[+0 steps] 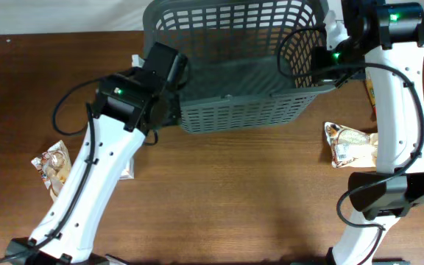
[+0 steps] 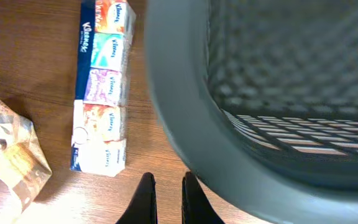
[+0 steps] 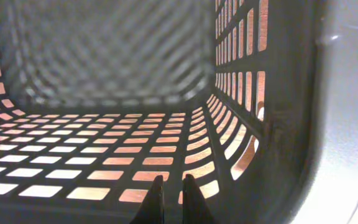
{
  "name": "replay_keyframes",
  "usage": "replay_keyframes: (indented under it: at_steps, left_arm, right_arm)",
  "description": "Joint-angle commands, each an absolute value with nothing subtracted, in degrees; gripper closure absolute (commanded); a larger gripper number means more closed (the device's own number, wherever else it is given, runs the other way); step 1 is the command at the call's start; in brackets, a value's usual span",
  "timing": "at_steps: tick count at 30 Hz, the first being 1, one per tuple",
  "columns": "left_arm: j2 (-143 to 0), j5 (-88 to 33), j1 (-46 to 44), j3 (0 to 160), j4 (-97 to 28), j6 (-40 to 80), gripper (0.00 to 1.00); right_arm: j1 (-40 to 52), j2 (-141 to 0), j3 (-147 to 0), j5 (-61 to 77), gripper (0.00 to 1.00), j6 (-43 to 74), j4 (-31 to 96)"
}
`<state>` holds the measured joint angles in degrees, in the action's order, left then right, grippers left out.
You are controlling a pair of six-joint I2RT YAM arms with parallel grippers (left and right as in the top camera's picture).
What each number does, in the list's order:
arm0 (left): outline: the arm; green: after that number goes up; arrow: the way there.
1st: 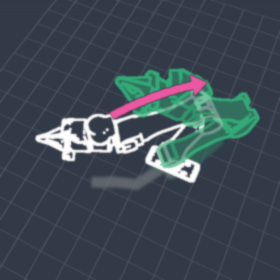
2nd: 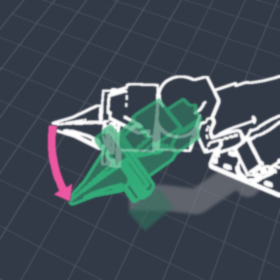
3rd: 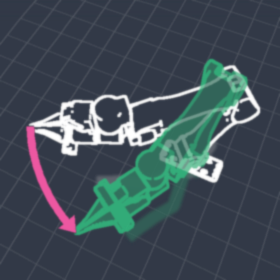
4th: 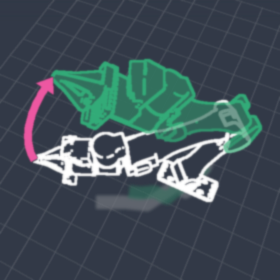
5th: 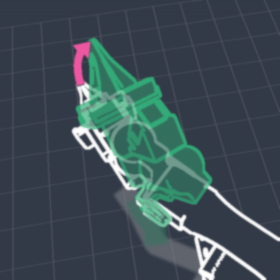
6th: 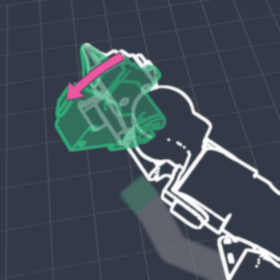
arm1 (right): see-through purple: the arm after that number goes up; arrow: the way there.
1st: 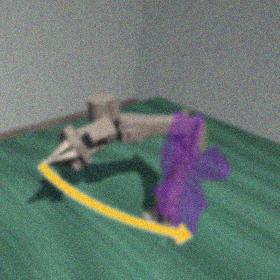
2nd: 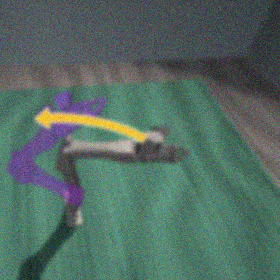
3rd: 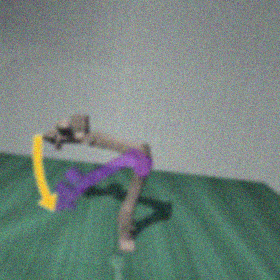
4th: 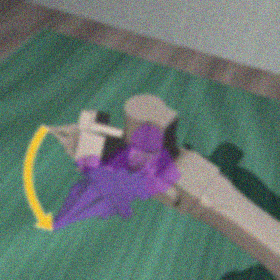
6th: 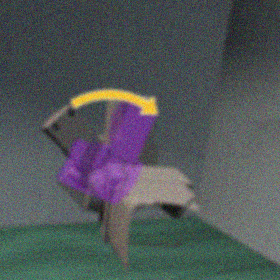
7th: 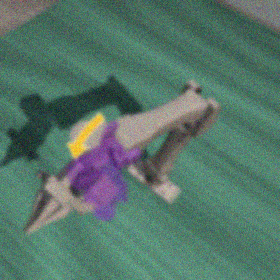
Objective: Pack container
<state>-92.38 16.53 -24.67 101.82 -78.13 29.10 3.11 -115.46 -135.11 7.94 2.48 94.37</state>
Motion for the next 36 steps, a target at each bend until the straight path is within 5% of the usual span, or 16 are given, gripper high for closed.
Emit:
replay_keyframes:
  at_steps: [1, 36]
  left_arm:
    - [-92.95, 15.81, -23.49, 101.3, -77.49, 27.07, 0.98]
    - [-91.42, -4.93, -27.59, 101.3, -74.74, 15.14, 0.98]
  right_arm:
    - [3.49, -115.9, -135.55, 6.79, 0.96, 1.89, 95.39]
    - [3.49, -115.9, -135.55, 6.79, 0.96, 1.87, 95.42]
